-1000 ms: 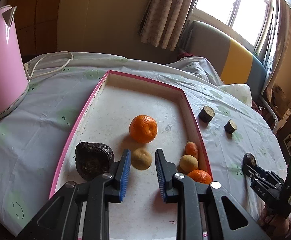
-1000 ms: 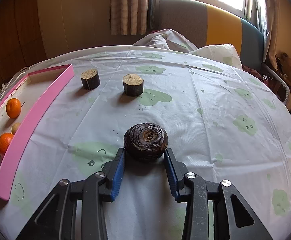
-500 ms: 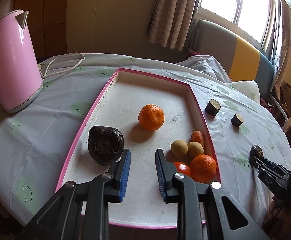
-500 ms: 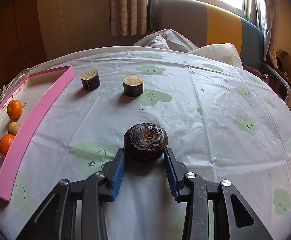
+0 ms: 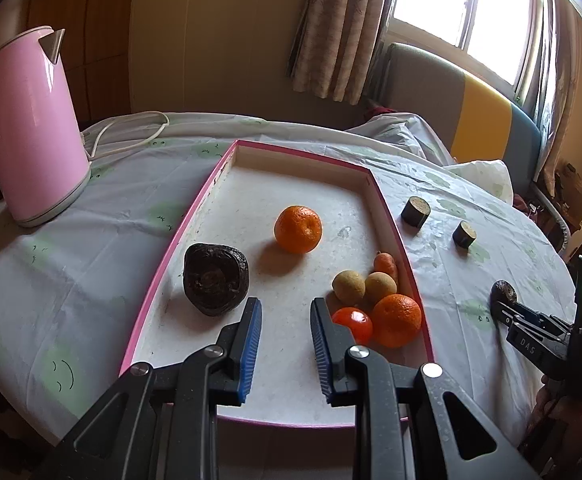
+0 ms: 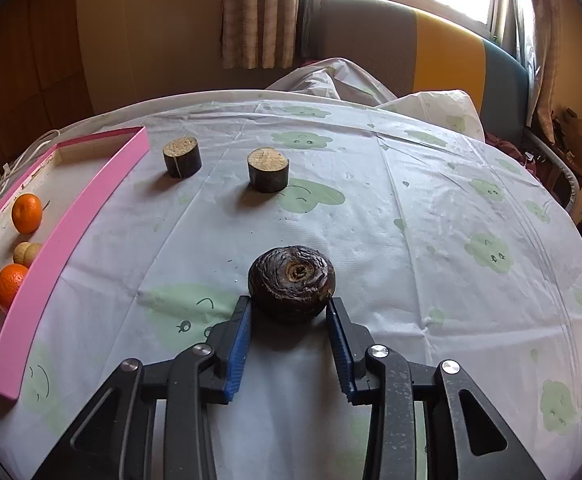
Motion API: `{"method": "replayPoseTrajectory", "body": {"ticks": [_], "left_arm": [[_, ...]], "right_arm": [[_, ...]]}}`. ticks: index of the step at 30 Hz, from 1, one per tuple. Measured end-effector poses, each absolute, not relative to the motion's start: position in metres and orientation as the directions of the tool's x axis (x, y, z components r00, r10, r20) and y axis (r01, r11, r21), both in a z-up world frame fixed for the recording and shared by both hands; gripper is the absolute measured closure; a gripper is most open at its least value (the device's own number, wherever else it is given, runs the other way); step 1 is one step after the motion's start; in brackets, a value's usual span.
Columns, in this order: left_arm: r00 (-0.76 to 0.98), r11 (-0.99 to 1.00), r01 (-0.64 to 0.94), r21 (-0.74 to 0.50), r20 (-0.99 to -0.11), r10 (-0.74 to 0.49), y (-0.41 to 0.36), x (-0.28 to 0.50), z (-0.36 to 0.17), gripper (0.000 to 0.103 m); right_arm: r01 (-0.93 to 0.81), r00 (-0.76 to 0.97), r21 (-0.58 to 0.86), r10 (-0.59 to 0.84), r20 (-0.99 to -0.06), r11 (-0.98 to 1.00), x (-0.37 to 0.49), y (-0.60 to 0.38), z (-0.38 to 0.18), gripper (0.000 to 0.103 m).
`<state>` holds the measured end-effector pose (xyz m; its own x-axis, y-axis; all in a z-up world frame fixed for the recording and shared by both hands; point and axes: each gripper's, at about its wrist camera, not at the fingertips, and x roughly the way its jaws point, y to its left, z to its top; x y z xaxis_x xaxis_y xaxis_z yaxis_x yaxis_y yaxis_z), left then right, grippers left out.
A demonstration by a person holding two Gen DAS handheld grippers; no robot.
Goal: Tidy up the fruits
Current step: 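Withdraw the open left tool from the tray while the right tool holds the beet, then carry the beet slice over the tray and release it with the right tool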
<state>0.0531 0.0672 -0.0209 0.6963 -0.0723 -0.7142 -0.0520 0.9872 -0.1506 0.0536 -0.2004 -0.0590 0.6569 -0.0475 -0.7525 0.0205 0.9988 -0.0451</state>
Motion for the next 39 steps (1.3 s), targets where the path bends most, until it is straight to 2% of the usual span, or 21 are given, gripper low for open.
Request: {"method": "replayPoseTrajectory", "body": {"ticks": [7,12,15,19,23,25,27,28,29,33,37,39], "left_arm": [[0.698,0.987,-0.053,-0.151,-0.712,-0.072,0.069,0.052,-0.020,0.078],[0.698,0.986,-0.054,-0.157,-0.713,-0.075,0.070,0.051,-0.020,0.078],[0.698,0.985,-0.056,-0.161,-0.712,-0.076,0.072,0.050,-0.020,0.078],[0.696,0.984,-0.067,-0.165,-0.714,-0.073,0.076,0.050,-0.022,0.078],[0.692,0.983,-0.074,-0.169,-0.718,-0.072,0.078,0.051,-0.025,0.078],[0.691,0.981,-0.074,-0.182,-0.718,-0.081,0.078,0.051,-0.027,0.078],[0.690,0.981,-0.072,-0.182,-0.719,-0.083,0.077,0.052,-0.028,0.078],[0.689,0.981,-0.070,-0.183,-0.720,-0.085,0.076,0.052,-0.028,0.078],[0.689,0.981,-0.067,-0.183,-0.720,-0.087,0.075,0.052,-0.029,0.078],[0.687,0.982,-0.063,-0.179,-0.721,-0.088,0.075,0.052,-0.028,0.078],[0.688,0.982,-0.067,-0.174,-0.721,-0.081,0.078,0.052,-0.027,0.078],[0.686,0.982,-0.071,-0.174,-0.723,-0.079,0.079,0.053,-0.027,0.078]], "right_arm": [[-0.002,0.655,-0.006,-0.004,-0.756,1.000,0.055,-0.194,-0.048,0.067],[-0.082,0.660,0.018,0.068,-0.748,0.996,0.054,-0.169,-0.037,0.072],[-0.156,0.654,0.032,0.127,-0.746,0.987,0.052,-0.147,-0.029,0.090],[-0.241,0.641,0.020,0.175,-0.747,0.970,0.055,-0.118,-0.025,0.091],[-0.213,0.636,0.082,0.202,-0.744,0.974,0.056,-0.128,-0.026,0.090],[-0.189,0.641,0.079,0.184,-0.745,0.979,0.052,-0.137,-0.026,0.085],[-0.173,0.634,0.098,0.187,-0.750,0.980,0.051,-0.147,-0.029,0.066],[-0.167,0.629,0.111,0.193,-0.753,0.980,0.053,-0.150,-0.030,0.037],[-0.164,0.635,0.121,0.198,-0.747,0.979,0.055,-0.151,-0.030,0.024],[-0.188,0.640,0.105,0.203,-0.741,0.977,0.080,-0.138,-0.028,0.024],[-0.232,0.598,0.072,0.201,-0.776,0.970,0.107,-0.118,-0.038,0.026],[-0.246,0.583,0.025,0.168,-0.795,0.969,0.115,-0.109,-0.047,0.035]]}}
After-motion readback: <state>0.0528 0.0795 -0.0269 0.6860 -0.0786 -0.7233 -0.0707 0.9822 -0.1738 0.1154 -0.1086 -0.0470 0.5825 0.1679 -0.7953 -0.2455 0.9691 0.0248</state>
